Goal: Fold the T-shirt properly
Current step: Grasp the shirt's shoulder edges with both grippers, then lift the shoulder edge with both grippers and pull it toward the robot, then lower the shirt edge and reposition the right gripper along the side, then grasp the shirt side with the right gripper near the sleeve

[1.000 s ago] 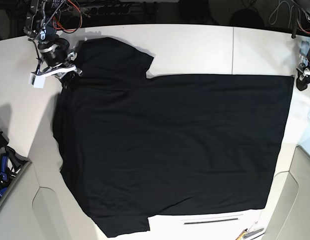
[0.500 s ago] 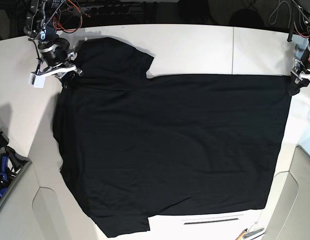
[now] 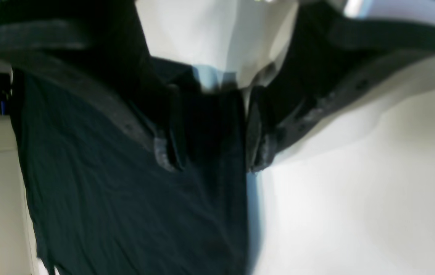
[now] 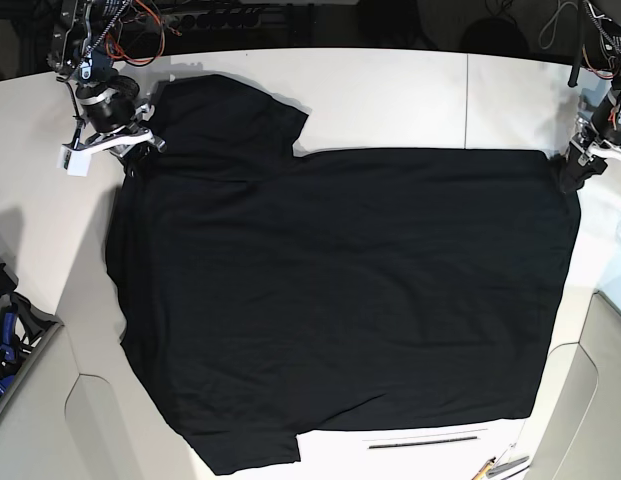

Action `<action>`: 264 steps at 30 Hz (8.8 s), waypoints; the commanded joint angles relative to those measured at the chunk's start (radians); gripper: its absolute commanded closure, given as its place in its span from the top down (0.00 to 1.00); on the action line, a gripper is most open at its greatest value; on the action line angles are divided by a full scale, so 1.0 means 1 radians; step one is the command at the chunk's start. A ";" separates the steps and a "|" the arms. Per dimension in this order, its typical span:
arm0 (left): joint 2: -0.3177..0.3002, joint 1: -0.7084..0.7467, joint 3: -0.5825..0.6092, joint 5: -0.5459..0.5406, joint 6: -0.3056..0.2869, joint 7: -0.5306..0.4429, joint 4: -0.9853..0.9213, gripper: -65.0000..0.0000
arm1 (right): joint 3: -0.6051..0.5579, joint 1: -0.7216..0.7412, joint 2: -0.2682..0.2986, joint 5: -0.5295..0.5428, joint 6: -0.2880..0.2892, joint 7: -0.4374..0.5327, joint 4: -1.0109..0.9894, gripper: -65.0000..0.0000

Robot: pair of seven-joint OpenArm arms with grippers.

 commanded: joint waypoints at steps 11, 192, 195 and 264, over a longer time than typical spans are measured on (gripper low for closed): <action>-0.045 0.062 0.006 0.066 0.020 0.141 -0.004 0.45 | 0.005 0.002 0.008 0.011 0.011 0.009 0.014 0.00; -0.042 0.011 -0.187 0.130 -0.024 0.045 0.361 0.31 | 0.086 -0.051 0.022 0.092 0.089 -0.303 0.057 0.10; -0.041 0.011 -0.187 0.130 -0.024 0.046 0.361 0.31 | 0.086 -0.050 0.022 0.119 0.105 -0.305 0.058 0.03; 0.003 0.009 0.182 0.600 0.148 -0.117 0.455 0.00 | 0.008 0.357 0.079 -0.344 0.187 -0.215 -0.037 0.00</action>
